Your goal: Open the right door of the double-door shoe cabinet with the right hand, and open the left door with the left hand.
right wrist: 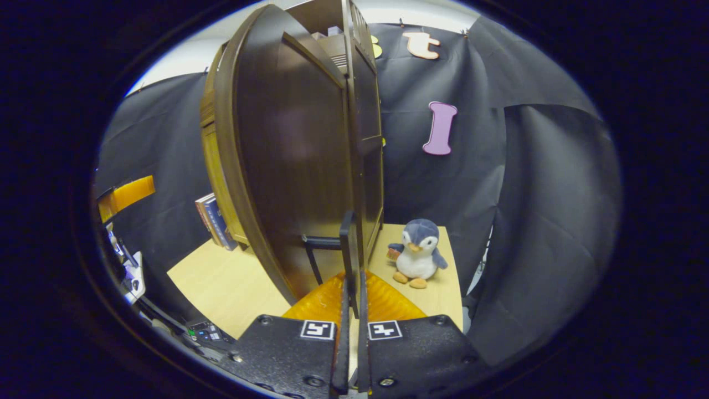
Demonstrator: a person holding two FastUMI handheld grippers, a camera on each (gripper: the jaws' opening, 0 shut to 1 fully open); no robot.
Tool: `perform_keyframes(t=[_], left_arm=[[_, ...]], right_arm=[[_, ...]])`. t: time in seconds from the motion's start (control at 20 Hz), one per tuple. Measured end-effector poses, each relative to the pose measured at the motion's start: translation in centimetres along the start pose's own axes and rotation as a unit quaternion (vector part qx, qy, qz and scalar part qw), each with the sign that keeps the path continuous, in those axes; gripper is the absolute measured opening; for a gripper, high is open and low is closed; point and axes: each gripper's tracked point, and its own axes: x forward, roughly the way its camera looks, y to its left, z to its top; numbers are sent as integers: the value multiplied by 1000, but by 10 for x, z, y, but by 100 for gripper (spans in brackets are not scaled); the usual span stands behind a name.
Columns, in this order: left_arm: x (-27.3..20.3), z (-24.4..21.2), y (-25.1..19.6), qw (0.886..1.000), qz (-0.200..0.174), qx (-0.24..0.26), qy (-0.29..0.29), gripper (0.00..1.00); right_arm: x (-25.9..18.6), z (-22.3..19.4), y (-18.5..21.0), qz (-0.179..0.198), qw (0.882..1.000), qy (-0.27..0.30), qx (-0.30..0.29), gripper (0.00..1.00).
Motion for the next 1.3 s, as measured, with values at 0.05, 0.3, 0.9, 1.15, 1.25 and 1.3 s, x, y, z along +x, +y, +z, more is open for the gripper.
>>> perform_keyframes(t=[0.05,0.3,0.9,1.15,1.25,1.3], left_arm=[[3,0,2,1000,-4,1,-1,96],[20,1,17,999,-32,1,-2,96],[41,-4,94,998,-57,16,-7,96],[42,-21,125,998,-55,22,6,96],[41,-24,135,998,-54,25,7,96],[42,-27,139,998,-53,26,8,96]], right_arm=[[-3,1,-2,-4,1000,-2,1,11],[-58,10,-16,-73,997,-29,14,63],[-90,84,122,-129,980,-152,11,99],[-51,63,183,-136,980,-142,12,99],[-41,50,208,-127,982,-137,9,99],[-37,47,217,-122,984,-132,7,99]])
